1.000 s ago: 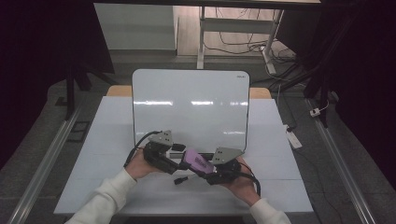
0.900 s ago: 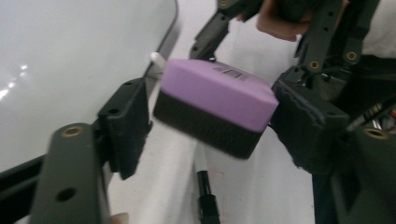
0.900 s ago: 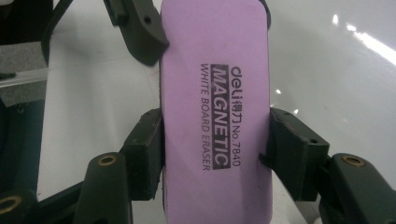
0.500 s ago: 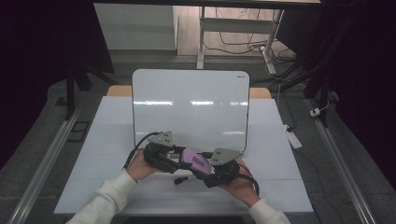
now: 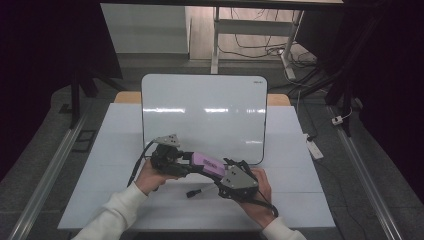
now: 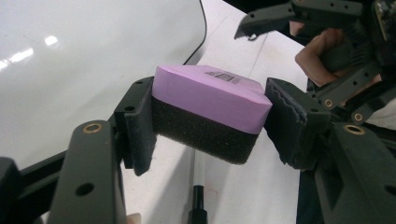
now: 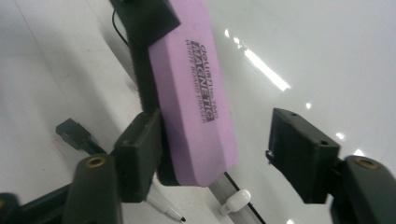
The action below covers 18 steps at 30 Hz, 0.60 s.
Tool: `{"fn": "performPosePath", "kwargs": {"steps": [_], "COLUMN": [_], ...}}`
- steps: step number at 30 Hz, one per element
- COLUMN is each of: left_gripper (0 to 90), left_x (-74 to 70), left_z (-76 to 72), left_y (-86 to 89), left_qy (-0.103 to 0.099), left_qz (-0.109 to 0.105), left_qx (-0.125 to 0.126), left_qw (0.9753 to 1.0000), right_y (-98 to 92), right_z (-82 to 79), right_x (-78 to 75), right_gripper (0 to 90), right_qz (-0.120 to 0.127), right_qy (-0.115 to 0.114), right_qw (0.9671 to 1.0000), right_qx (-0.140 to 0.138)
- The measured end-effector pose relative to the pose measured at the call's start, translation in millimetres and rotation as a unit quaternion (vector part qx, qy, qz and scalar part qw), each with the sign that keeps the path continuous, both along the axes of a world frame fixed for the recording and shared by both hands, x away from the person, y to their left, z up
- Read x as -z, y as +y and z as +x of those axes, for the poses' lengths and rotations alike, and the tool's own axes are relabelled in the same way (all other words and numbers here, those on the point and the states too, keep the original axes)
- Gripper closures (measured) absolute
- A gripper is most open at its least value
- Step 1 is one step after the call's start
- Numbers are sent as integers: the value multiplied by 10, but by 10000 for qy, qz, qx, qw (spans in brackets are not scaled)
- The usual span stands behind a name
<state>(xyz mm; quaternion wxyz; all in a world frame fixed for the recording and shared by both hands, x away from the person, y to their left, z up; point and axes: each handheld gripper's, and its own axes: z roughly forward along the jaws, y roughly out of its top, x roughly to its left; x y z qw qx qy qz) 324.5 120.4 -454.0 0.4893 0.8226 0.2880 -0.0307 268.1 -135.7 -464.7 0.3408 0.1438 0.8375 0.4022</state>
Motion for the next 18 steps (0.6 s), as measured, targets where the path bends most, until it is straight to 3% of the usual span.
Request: {"fn": "performPosePath", "kwargs": {"steps": [3,9,13,16,18], "left_gripper": [381,380,379,392,389], "left_x": [8,13,-1,-1,-6], "left_z": [2,26,-1,12,14], "left_y": [-7,-12,-45,-18,5], "left_qy": [23,202,195,268,269], "left_qz": [10,-300,-320,-535,-655], "left_qx": [-74,-72,-96,-114,-102], "left_qw": [10000,9993,9993,9981,9974], "right_y": [45,132,155,173,171], "right_z": [-15,-48,-40,-77,-93], "right_x": [13,66,88,86,83], "right_gripper": [379,385,502,605,621], "right_qz": [-159,-499,-665,-835,-880], "right_qy": [-103,-242,-362,-593,-722], "right_qw": [9998,9984,9969,9944,9931], "right_qx": [14,62,213,250,270]}}
